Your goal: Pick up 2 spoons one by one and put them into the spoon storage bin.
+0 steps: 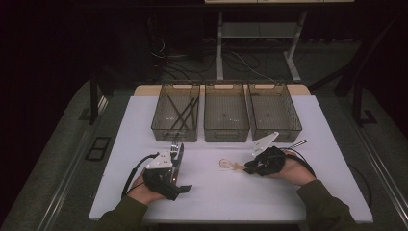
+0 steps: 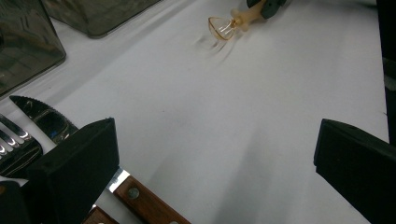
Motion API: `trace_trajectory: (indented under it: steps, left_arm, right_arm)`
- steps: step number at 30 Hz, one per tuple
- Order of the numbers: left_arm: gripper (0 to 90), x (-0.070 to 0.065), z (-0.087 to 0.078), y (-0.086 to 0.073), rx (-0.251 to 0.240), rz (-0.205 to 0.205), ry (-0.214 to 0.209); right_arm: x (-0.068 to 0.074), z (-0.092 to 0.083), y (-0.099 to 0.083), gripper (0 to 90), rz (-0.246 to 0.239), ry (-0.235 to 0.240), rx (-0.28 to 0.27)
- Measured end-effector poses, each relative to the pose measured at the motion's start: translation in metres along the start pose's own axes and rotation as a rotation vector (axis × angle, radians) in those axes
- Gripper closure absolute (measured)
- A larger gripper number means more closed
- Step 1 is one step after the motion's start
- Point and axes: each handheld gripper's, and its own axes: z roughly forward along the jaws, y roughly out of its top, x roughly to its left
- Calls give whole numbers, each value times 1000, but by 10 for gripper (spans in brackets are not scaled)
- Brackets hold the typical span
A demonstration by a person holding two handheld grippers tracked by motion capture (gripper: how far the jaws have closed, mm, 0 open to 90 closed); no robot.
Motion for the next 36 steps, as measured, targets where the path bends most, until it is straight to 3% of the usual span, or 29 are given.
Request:
trace_trajectory:
  steps: [11,31,36]
  left_arm:
    - [0,0,-1,0,0,3,-3]
    - [0,2,-1,0,-4,-1,-5]
    - [0,2,-1,-1,-14,-21,-16]
  right_arm:
    - [0,-5,1,754,70,-14,-9]
    - [-2,-22,5,753,190,-57,-113]
    - [-4,-28,7,754,211,-70,-128]
